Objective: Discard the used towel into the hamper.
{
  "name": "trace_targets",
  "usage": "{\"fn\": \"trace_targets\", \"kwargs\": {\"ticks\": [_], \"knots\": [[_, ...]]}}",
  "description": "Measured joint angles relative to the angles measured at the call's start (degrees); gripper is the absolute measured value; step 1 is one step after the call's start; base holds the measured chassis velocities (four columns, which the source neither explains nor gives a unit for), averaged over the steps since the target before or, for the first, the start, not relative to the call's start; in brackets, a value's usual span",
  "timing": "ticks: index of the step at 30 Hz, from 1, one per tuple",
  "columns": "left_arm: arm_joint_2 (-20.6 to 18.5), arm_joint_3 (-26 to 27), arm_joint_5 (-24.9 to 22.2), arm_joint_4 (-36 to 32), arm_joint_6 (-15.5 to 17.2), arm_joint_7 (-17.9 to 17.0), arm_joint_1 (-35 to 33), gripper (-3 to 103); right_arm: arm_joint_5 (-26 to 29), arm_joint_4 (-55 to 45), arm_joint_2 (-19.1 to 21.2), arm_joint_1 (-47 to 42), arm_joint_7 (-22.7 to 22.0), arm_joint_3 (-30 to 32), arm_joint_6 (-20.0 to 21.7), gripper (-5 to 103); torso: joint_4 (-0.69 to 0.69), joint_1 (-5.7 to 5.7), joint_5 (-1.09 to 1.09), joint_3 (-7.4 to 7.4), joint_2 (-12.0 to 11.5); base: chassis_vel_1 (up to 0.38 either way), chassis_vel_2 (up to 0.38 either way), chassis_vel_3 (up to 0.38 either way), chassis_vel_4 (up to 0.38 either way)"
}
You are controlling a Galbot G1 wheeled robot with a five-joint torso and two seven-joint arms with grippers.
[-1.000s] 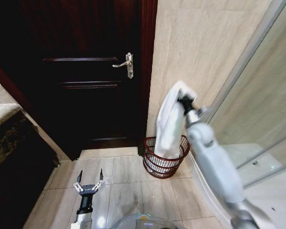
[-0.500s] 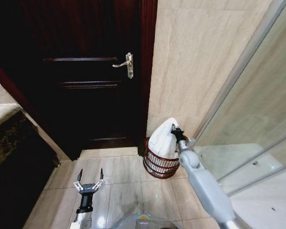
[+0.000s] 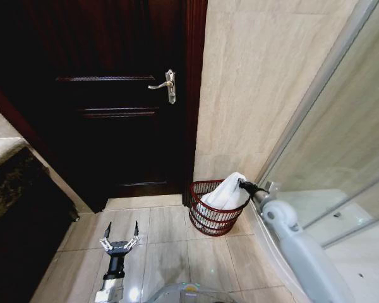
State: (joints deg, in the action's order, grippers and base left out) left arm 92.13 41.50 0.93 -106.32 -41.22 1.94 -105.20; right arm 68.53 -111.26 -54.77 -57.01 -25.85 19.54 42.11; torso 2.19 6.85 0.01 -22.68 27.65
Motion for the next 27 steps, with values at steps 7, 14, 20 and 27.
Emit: {"fn": "trace_targets", "kwargs": {"ticks": [7, 14, 20, 27], "knots": [[0.0, 0.07, -0.69, -1.06, 0.1, 0.0, -0.99, 100, 10.21, 3.92, 4.1, 4.93, -5.51, -8.68, 0.02, 4, 0.0, 0.0, -0.01, 0.0, 0.0, 0.0, 0.0, 0.0, 0.0], [0.0, 0.1, -0.82, -0.36, -0.22, -0.08, -1.14, 100, 11.23, 12.98, 1.92, 10.27, -5.88, -13.79, 0.02, 4, -0.01, 0.0, -0.02, 0.0, -0.01, 0.0, 0.0, 0.0, 0.0], [0.0, 0.5, -0.36, -1.35, 1.0, -0.08, -0.72, 100, 1.66, 28.83, -2.53, 19.13, -0.32, -21.07, 0.02, 4, 0.0, 0.01, -0.02, -0.01, -0.01, 0.0, 0.0, 0.0, 0.0], [0.0, 0.28, 0.83, -1.97, 2.6, -0.08, -0.01, 100, -5.51, 40.99, -7.78, 22.52, 4.38, -24.48, -0.02, 4, -0.02, 0.01, -0.02, -0.01, -0.01, 0.0, 0.0, 0.0, 0.0]]}}
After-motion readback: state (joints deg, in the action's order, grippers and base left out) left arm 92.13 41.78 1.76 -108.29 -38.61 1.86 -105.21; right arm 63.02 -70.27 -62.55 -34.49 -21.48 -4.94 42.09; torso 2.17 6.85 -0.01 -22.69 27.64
